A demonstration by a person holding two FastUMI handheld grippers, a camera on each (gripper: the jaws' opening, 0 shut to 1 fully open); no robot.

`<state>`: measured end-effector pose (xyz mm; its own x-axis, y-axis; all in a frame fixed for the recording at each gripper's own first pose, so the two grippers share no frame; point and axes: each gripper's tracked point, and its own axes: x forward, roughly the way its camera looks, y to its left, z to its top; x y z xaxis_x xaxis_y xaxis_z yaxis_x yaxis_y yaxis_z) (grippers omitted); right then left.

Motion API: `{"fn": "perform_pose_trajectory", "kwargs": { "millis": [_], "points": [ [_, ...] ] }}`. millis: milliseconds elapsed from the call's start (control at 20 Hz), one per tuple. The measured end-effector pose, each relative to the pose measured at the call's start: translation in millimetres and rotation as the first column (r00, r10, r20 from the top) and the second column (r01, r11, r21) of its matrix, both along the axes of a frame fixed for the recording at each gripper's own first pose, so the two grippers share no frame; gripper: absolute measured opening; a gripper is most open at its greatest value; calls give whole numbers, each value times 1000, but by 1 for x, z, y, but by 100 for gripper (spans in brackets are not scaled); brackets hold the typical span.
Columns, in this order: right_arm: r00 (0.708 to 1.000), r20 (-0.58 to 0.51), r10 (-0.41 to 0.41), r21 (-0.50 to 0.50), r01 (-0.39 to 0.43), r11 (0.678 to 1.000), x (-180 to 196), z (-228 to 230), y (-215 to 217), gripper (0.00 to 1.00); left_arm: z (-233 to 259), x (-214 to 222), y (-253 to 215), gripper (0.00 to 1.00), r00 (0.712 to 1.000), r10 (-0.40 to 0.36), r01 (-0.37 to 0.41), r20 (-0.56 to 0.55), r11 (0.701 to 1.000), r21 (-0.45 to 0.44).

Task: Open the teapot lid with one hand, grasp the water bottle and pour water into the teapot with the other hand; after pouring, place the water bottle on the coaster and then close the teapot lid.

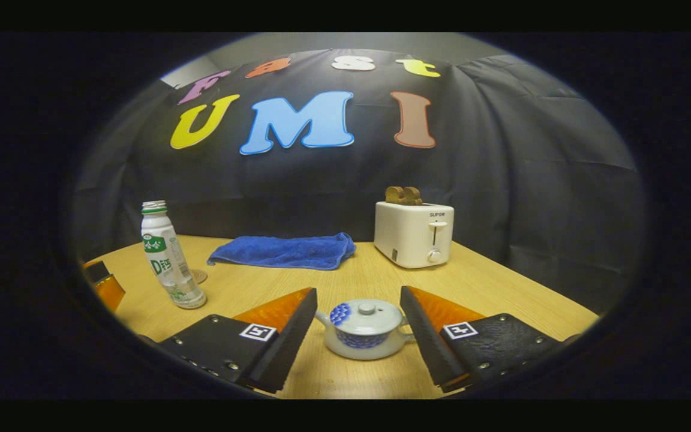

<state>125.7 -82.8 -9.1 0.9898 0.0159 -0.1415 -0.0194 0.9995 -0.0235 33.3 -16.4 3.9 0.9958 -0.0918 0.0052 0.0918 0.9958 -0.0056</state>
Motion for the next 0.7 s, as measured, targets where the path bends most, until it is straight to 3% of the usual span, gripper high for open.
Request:
{"fn": "perform_pose_trajectory", "kwargs": {
  "millis": [50,100,200,350,450,500,550,600,650,700],
  "points": [
    [1000,-8,-15,-10,15,1000,2,1,-3,82,2,3,0,99,1000,-8,8,3,1000,-8],
    [1000,-17,-25,-12,25,1000,0,-2,-5,62,4,5,-1,100,1000,-21,21,6,1000,-22],
    [999,-23,-25,4,25,1000,0,-1,-6,47,13,8,1,100,1000,-29,29,9,999,-40],
    [999,-26,-28,5,28,1000,-8,-1,-7,47,26,13,9,99,1000,-12,13,14,1000,-26],
    [999,-24,-22,-7,22,1000,1,-3,-6,14,24,20,13,99,1000,-3,3,6,1000,-2],
    [1000,-21,-15,-19,15,1000,1,-3,-6,14,23,23,14,99,1000,-1,1,2,1000,3],
    [1000,-12,-8,-25,8,1000,1,-1,-6,0,22,26,16,99,1000,2,-2,-3,1000,-1],
    [1000,-10,-7,-31,7,999,9,-8,-8,15,21,27,16,99,1000,-2,2,-8,1000,-7],
    [1000,-10,-7,-47,7,999,0,-1,-7,2,21,30,17,99,1000,-1,1,-14,1000,-11],
    [1000,-5,-3,-62,2,998,-1,0,-6,2,20,34,16,99,1000,-3,3,-17,1000,-13]
  ]
}}
